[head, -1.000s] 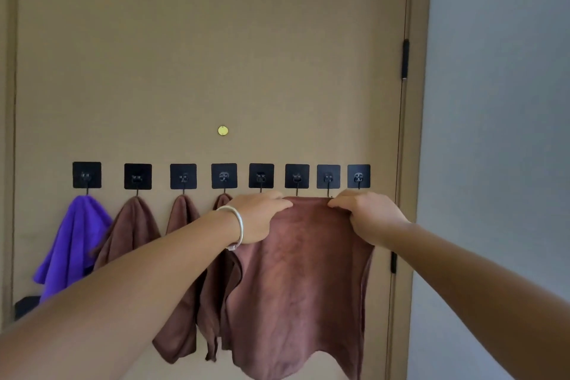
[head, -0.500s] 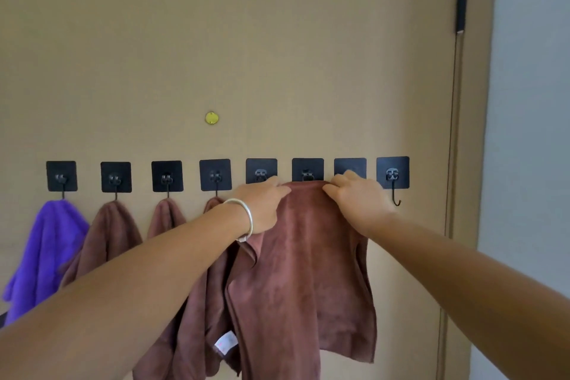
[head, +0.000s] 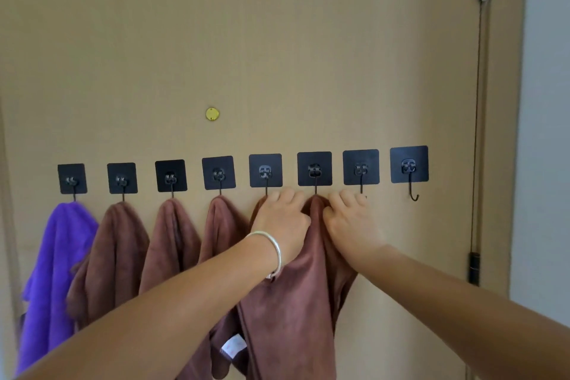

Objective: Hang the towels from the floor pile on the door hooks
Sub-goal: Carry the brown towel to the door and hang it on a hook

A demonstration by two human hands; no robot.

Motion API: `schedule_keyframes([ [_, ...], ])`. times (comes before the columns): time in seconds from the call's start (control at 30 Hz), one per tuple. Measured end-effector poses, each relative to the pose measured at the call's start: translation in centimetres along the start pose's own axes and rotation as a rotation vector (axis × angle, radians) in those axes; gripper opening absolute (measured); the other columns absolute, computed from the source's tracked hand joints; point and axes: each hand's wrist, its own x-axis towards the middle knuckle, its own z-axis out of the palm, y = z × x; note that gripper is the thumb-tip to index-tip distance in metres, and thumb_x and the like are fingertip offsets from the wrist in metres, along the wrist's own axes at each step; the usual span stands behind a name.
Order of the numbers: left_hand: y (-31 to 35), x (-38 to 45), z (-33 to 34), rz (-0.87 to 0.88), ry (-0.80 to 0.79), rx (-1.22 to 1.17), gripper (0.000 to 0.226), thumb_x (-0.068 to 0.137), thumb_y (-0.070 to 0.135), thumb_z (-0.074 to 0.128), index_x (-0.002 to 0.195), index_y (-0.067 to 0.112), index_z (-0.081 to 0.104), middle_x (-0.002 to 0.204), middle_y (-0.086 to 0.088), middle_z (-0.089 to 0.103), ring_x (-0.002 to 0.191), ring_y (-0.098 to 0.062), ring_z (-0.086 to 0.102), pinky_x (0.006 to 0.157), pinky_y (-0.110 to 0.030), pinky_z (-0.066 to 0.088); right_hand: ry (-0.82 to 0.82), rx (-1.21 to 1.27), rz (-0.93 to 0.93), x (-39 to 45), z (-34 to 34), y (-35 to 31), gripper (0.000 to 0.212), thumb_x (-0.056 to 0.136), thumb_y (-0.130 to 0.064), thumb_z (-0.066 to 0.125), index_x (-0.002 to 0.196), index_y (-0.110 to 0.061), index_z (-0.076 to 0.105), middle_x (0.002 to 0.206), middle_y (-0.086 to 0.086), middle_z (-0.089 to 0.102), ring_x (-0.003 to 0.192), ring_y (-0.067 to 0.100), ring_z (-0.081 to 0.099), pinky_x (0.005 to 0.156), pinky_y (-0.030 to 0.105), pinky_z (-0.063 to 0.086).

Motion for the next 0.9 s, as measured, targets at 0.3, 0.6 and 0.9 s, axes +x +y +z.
schedule_keyframes([
  [0.3,2.9,-2.0,1.8,-0.257,-0.372,-0.921,0.038,0.085,0.011,0.046,0.123,0.02,0.044,0.109,-0.005,0.063,0.099,-0.024,0.061,0.092,-0.036,0.048,-0.201,0.923,0.334,-3.3,2.0,0.5,0.038,0.092,-0.01,0.045,0.126,-0.023,0.058,0.11,-0.003,0.064,0.097,0.016,0.06,0.086,0.027,0.047],
  [0.6,4.2,-3.2,1.9,-0.144,-0.235,-0.204,0.041,0.088,0.006,0.05,0.128,0.012,0.045,0.126,-0.009,0.044,0.117,-0.029,0.044,0.092,-0.04,0.044,-0.202,0.924,0.322,-5.5,2.1,-0.6,0.024,0.1,-0.026,0.042,0.108,-0.021,0.064,0.1,-0.005,0.064,0.091,0.013,0.059,0.081,0.031,0.048],
  [0.9,1.1,-1.5,-0.6,-0.247,0.159,-0.466,0.058,0.091,0.012,0.043,0.145,0.025,0.025,0.142,0.001,0.037,0.125,-0.023,0.041,0.1,-0.034,0.036,-0.082,0.69,0.331,-5.3,0.7,1.3,0.034,0.093,-0.028,0.052,0.127,-0.025,0.056,0.123,-0.008,0.055,0.111,0.013,0.051,0.09,0.025,0.046],
])
